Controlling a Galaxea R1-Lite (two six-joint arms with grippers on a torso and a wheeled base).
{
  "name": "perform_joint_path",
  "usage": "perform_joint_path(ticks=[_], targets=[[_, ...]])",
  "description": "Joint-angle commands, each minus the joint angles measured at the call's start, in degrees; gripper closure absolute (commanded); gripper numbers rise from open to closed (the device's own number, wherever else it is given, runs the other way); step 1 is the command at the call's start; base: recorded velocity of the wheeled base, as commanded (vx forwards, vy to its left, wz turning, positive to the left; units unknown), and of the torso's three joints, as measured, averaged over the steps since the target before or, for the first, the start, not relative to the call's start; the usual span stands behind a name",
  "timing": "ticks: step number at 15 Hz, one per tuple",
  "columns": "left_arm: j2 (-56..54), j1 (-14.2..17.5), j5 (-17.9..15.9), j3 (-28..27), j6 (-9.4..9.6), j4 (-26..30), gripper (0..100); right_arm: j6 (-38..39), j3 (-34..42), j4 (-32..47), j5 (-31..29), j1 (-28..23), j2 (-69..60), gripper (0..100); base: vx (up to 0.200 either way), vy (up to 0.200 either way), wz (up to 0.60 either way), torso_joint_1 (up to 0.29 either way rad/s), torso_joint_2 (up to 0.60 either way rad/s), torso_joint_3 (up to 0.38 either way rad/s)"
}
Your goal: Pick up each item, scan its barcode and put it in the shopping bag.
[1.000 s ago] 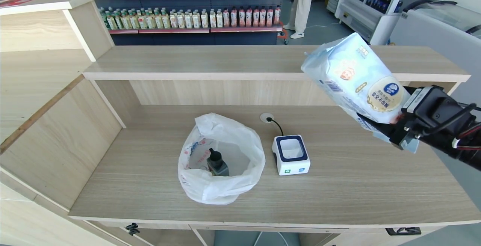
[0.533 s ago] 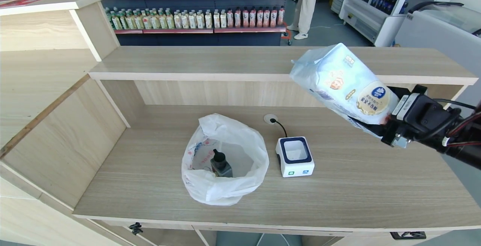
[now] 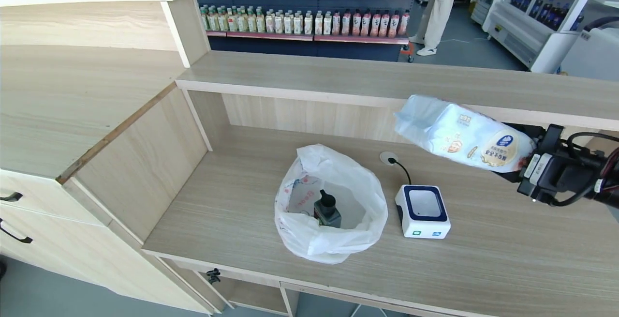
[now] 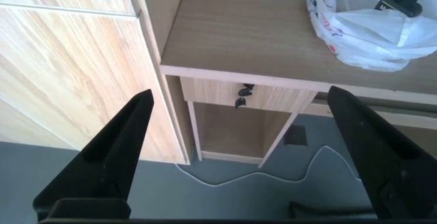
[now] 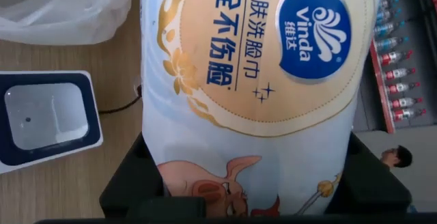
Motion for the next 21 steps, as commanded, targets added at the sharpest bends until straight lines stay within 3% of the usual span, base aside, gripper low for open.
perform_joint_path(ticks=[1,4,11,21], targets=[[0.0,0.1,0.0,0.0,-0.02,0.0,0,-1.8,1.2,1.3,1.4,-6.3,3.9,100,0.000,0.000,0.00,0.000,0.00,0.000],[0.0,0.1,0.0,0.0,-0.02,0.0,0,-2.9,0.0,0.0,2.5,-7.1,6.7,100,0.000,0.000,0.00,0.000,0.00,0.000],[0.0,0.1,0.0,0.0,-0.02,0.0,0,-5.2,0.2,-19.7,2.5,-7.0,14.9,100,0.000,0.000,0.00,0.000,0.00,0.000],[0.0,0.1,0.0,0.0,-0.02,0.0,0,-14.1,3.2,-20.4,3.8,-6.6,16.2,100,0.000,0.000,0.00,0.000,0.00,0.000]])
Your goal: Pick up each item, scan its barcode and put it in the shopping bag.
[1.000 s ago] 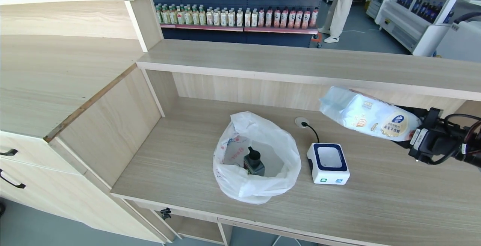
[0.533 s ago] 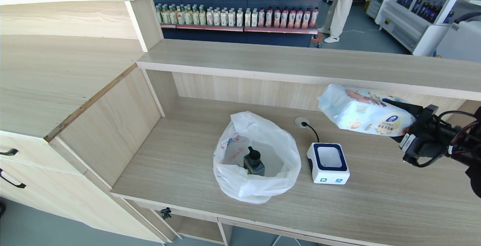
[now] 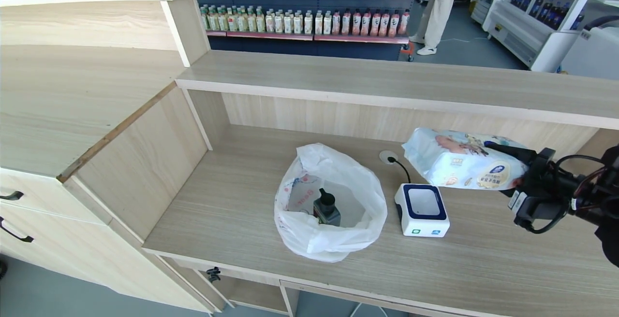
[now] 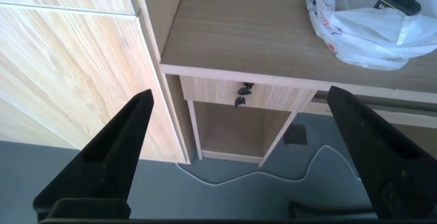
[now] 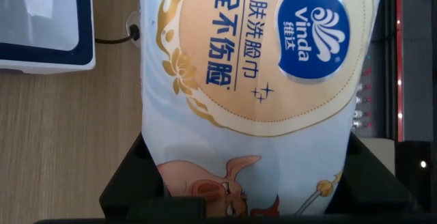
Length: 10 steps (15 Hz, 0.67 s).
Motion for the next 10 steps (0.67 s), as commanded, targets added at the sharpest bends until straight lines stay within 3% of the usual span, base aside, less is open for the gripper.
perform_joint_path(ticks=[1,10], targets=[[0.0,0.0,0.0,0.0,-0.02,0.0,0,-0.2,-0.4,-0.4,0.0,0.0,1.4,100,0.000,0.000,0.00,0.000,0.00,0.000],[0.0,0.0,0.0,0.0,-0.02,0.0,0,-3.1,-0.7,-8.5,-0.1,-0.1,8.5,100,0.000,0.000,0.00,0.000,0.00,0.000]])
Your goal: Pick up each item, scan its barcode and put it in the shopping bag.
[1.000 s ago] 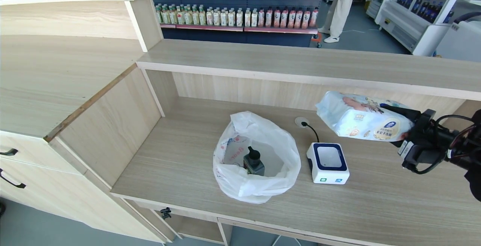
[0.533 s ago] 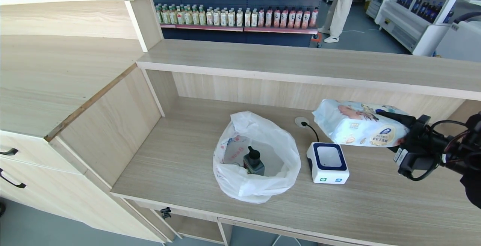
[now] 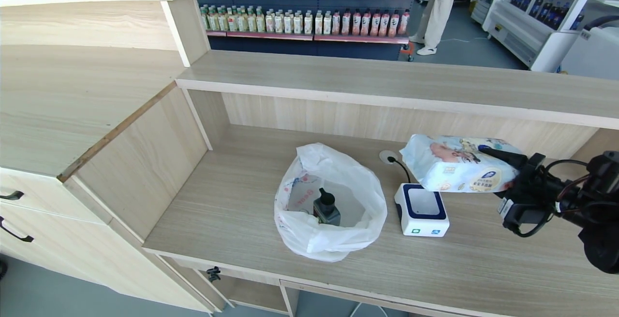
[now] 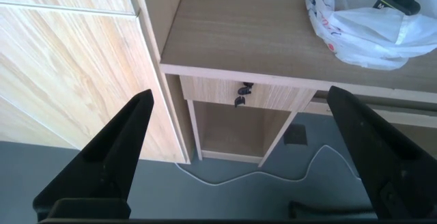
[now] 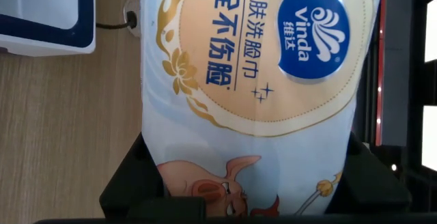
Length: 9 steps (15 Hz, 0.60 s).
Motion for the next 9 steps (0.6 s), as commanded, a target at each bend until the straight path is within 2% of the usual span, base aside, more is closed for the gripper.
perform_joint_path(ticks=[1,9], targets=[[0.0,0.0,0.0,0.0,-0.02,0.0,0,-0.2,-0.1,-1.0,0.0,0.0,2.2,100,0.000,0.000,0.00,0.000,0.00,0.000],[0.0,-0.1,0.0,0.0,-0.02,0.0,0,-0.6,-1.3,-2.4,0.0,0.1,6.9,100,0.000,0.000,0.00,0.000,0.00,0.000]])
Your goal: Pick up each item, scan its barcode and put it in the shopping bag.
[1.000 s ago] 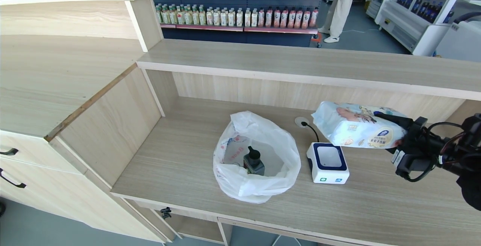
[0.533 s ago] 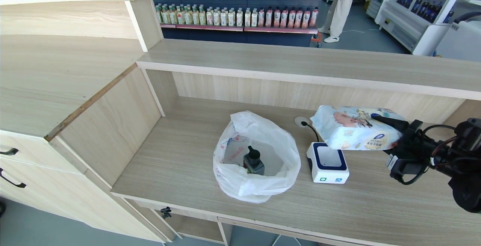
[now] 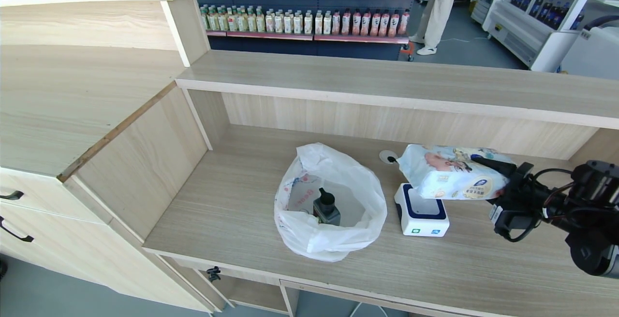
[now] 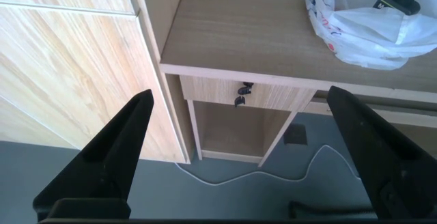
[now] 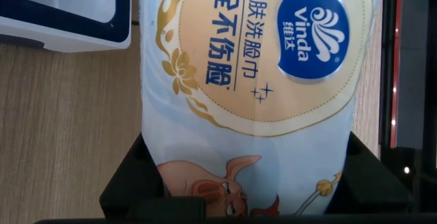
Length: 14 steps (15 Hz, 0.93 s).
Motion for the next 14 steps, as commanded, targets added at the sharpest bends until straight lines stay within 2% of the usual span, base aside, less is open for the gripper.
perform_joint_path(ticks=[1,14], targets=[[0.1,0.0,0.0,0.0,-0.02,0.0,0,0.0,-0.7,-0.1,0.3,0.1,2.0,100,0.000,0.000,0.00,0.000,0.00,0.000],[0.1,0.0,0.0,0.0,-0.02,0.0,0,0.5,-3.1,0.1,1.0,1.8,5.8,100,0.000,0.000,0.00,0.000,0.00,0.000]])
